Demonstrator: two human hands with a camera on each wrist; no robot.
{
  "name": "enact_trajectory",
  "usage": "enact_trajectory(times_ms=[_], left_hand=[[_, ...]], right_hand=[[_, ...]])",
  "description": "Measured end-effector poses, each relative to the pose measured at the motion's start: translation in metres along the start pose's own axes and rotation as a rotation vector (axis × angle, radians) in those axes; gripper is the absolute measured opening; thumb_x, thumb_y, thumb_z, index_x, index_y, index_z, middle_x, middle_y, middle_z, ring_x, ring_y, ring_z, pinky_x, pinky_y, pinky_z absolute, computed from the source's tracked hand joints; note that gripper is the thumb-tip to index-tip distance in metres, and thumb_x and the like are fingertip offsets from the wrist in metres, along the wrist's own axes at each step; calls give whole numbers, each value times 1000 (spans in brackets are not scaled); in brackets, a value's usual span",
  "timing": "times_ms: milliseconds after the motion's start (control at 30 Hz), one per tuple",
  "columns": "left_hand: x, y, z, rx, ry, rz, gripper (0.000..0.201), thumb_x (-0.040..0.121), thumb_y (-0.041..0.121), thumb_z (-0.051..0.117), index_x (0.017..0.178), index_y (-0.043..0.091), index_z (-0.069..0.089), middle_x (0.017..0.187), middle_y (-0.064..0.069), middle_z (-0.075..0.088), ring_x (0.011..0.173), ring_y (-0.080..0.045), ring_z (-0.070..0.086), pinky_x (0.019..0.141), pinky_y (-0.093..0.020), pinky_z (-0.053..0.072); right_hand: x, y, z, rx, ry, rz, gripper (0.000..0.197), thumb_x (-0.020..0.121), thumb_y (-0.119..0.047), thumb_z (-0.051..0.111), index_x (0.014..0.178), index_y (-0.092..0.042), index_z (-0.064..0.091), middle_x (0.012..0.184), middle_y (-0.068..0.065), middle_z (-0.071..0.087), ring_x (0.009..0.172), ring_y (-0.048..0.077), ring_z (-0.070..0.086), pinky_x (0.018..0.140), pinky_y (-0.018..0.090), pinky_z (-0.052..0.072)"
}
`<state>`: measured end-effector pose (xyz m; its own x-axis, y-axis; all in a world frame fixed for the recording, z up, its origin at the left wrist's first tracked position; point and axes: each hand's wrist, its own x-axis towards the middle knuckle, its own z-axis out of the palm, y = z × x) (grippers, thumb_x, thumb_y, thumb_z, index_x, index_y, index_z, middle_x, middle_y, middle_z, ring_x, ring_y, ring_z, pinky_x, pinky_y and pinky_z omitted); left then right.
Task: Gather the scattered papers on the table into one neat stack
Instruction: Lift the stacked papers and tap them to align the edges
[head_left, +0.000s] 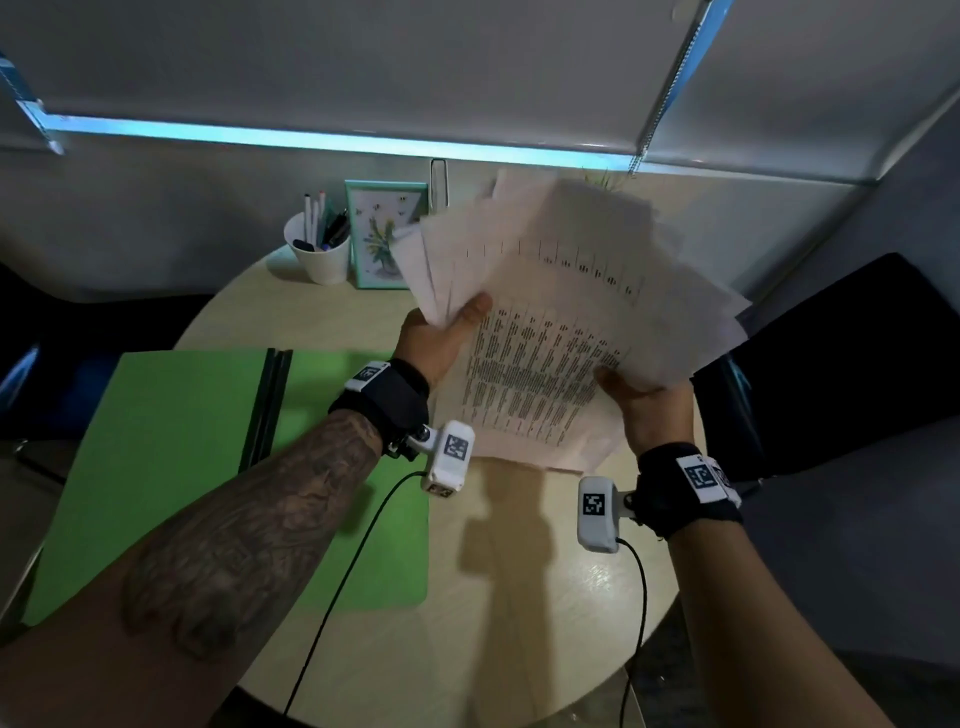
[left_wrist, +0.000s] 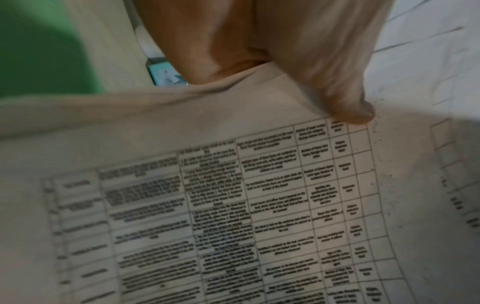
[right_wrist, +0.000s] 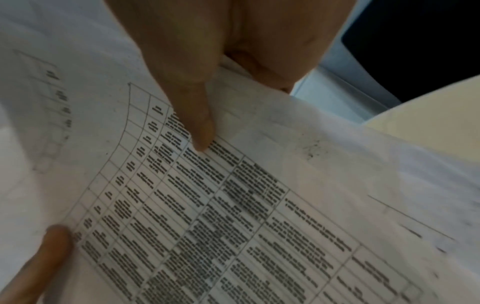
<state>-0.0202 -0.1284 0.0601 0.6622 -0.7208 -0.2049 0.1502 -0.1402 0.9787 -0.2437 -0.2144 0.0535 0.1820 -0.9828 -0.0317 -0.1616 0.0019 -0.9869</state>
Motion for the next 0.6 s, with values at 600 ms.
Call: enact_trajectory(times_ms=[600], left_hand=[[-15,18,-13,75,-69,82,30,69,20,86,93,28,69,90,11,71,81,5,64,65,-9,51]], right_hand=[[-12,-14,-4,168,-69,-42,36,78,10,70,89,-23,62,91,-5,69,81,6,66,67,16,54]])
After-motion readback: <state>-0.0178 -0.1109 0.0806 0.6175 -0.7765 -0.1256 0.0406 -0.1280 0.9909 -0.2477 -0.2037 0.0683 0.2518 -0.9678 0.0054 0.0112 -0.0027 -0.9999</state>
